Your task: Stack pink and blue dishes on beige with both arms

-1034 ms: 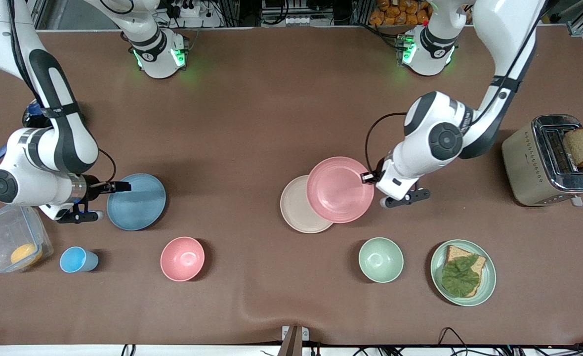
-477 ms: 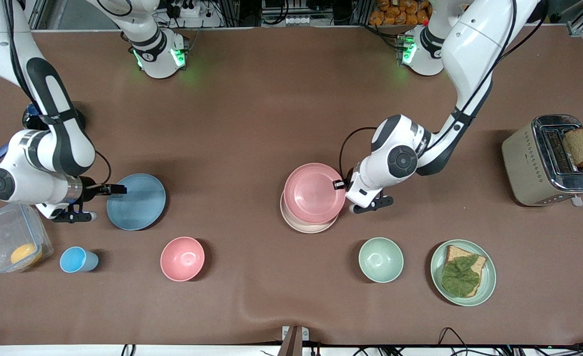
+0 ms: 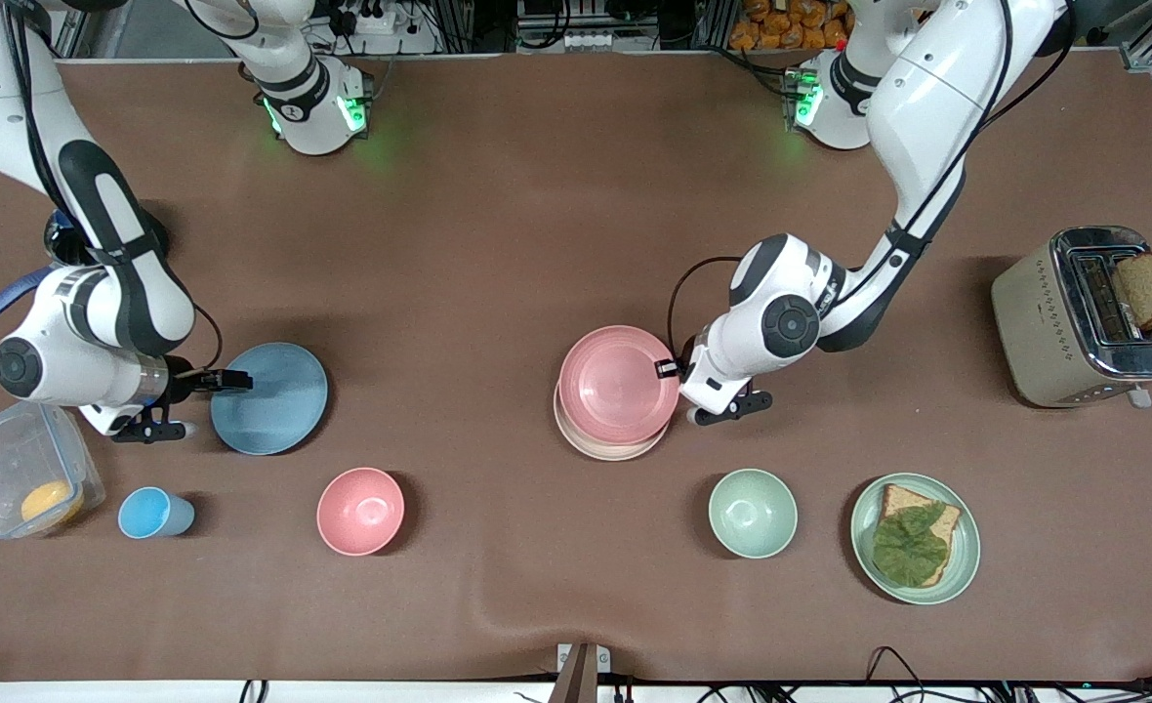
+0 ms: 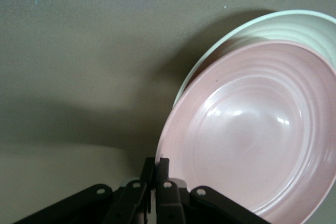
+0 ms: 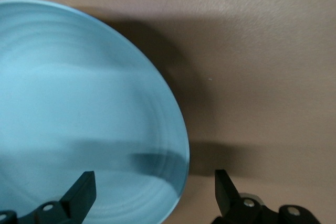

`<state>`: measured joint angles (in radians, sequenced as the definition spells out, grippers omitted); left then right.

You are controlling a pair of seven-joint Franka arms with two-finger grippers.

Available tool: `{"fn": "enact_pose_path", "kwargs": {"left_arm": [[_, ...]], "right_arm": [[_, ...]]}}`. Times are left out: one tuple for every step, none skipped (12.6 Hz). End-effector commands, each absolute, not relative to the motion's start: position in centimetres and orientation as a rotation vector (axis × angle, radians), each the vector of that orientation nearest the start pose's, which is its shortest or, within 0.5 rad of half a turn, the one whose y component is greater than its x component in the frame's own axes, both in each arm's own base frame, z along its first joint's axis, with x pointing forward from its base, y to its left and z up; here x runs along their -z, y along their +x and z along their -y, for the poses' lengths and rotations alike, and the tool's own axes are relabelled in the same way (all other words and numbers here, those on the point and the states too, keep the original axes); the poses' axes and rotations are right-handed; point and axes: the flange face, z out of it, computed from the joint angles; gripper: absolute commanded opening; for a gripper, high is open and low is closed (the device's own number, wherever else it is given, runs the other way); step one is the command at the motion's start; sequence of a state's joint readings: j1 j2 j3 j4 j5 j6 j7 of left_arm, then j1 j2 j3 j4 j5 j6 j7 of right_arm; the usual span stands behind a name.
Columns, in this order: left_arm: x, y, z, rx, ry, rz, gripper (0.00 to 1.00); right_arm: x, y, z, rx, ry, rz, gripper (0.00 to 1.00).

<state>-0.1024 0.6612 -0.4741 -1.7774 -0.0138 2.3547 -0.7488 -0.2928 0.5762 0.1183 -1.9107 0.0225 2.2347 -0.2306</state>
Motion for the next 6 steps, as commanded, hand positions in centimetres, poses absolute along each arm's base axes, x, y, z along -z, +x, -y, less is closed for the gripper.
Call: {"fn": "enact_pose_path", "kwargs": {"left_arm": [[-22.03, 56.91, 34.39, -0.297, -3.314, 0.459, 0.0], [-21.98, 56.98, 34.32, -0.298, -3.314, 0.464, 0.0], [-22.13, 57.3, 34.29, -0.29, -3.317, 0.47, 0.0], [-22.03, 57.41, 34.3, -0.292, -3.318, 0.472, 0.0], [-22.03, 57.41, 34.3, -0.292, -3.318, 0.472, 0.0], [-22.09, 57.58, 34.33, -0.287, -3.321, 0.473, 0.0]], "right_arm": [[-16.1, 58.94, 9.98, -0.357, -2.973, 0.077, 0.0], [-16.15, 58.98, 10.08, -0.355, -2.974, 0.077, 0.0], [-16.01, 58.9, 10.05, -0.359, -2.972, 0.079, 0.0], [-16.09, 58.91, 10.06, -0.359, -2.972, 0.08, 0.0], [-16.08, 58.92, 9.97, -0.36, -2.973, 0.082, 0.0], [-16.17, 58.94, 9.88, -0.36, -2.972, 0.084, 0.0]]}}
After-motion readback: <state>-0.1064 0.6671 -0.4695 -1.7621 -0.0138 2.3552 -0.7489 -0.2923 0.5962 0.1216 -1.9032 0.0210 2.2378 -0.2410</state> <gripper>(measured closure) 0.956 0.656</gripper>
